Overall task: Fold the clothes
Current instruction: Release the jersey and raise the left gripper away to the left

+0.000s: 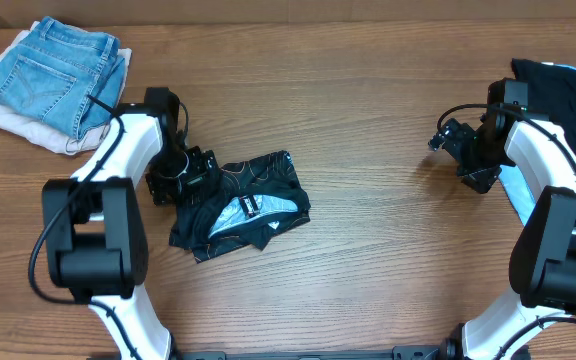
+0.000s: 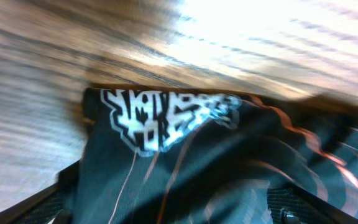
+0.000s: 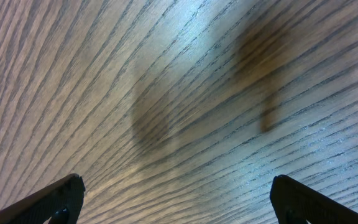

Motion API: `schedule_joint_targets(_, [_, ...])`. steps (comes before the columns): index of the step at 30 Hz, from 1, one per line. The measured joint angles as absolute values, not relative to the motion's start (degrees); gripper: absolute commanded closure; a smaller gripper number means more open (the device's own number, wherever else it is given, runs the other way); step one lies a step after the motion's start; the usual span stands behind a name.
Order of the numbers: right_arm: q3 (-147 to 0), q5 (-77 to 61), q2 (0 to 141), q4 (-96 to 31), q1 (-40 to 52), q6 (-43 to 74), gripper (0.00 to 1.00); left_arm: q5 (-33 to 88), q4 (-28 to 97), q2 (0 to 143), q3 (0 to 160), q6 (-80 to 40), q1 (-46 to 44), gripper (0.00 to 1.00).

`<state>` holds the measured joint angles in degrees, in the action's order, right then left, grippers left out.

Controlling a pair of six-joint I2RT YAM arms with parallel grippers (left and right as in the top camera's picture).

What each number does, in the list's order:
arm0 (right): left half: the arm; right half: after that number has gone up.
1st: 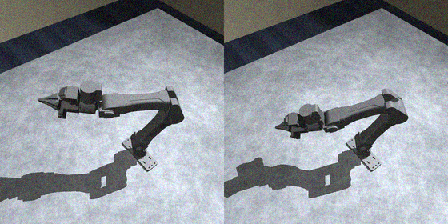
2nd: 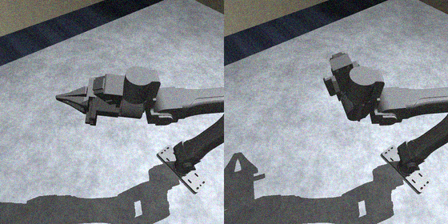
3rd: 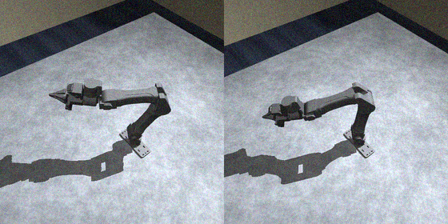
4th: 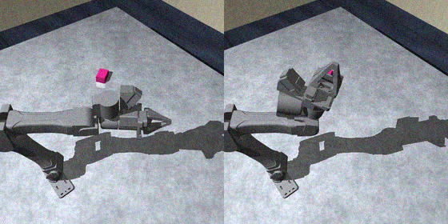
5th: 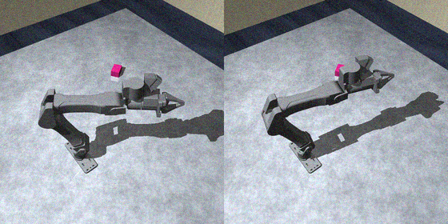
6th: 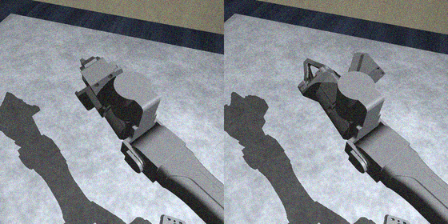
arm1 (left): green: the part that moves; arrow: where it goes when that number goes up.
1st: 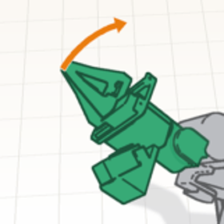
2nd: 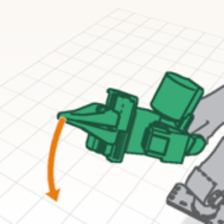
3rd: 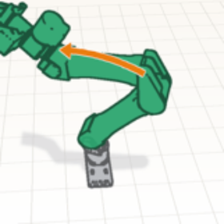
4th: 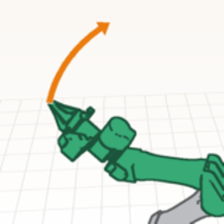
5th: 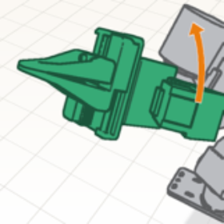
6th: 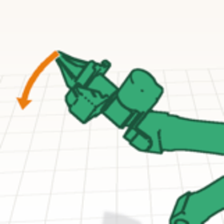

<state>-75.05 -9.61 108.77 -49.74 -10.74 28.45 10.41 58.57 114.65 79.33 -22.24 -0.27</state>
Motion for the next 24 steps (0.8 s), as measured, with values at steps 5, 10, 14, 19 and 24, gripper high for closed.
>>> schedule_joint_targets(5, [-75.05,-9.61,108.77,-49.74,-10.74,28.45,0.00,9.50,58.76,106.45,79.57,-21.58,-0.45,0.06])
schedule_joint_targets(10, [-75.05,-9.61,108.77,-49.74,-10.74,28.45,0.00,6.96,60.38,98.63,80.42,-20.53,-3.44,0.06])
schedule_joint_targets(14, [-75.05,-9.61,108.77,-49.71,-10.74,28.45,0.00,5.17,60.64,97.23,80.66,-19.35,-7.73,0.07])
schedule_joint_targets(19, [-75.05,-9.61,108.77,-49.71,-10.74,28.45,0.00,3.07,60.36,97.54,80.66,-18.98,-10.72,0.07])
schedule_joint_targets(24, [-75.05,-9.58,108.77,-49.71,-10.74,28.45,0.00,2.09,60.16,97.95,80.66,-18.85,-10.74,0.00])
